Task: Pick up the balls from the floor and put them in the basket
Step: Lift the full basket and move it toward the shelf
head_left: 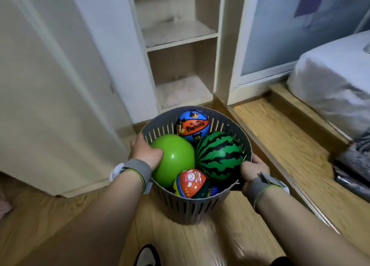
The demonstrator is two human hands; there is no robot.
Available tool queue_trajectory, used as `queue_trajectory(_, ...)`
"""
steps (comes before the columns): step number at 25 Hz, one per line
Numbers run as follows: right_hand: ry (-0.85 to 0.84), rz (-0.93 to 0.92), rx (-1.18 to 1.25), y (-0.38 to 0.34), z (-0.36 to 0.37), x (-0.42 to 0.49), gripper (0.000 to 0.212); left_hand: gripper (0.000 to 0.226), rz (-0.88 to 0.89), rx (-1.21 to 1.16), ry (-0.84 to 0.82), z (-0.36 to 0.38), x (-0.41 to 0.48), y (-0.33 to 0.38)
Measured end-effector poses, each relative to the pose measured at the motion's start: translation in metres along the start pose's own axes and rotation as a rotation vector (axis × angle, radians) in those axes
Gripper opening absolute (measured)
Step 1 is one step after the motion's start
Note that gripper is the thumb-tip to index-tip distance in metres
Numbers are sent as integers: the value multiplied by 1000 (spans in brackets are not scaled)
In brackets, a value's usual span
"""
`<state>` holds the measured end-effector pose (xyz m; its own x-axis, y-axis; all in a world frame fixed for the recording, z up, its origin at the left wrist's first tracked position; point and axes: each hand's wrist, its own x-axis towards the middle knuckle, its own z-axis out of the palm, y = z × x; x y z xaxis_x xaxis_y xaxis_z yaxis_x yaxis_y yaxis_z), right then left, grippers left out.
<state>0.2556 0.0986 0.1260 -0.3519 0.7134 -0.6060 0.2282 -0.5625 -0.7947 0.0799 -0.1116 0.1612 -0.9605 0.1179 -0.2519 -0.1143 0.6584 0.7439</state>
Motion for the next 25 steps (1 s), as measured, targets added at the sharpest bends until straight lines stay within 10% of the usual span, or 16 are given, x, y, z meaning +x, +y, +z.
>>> queue_trajectory(11,-331,44,-45,-1,119,8,68,72,378,686,-261,32,17,-22)
queue_trajectory(25,-272,-258,-134,0,199,58,90,65,445,528,-29,18,105,-36)
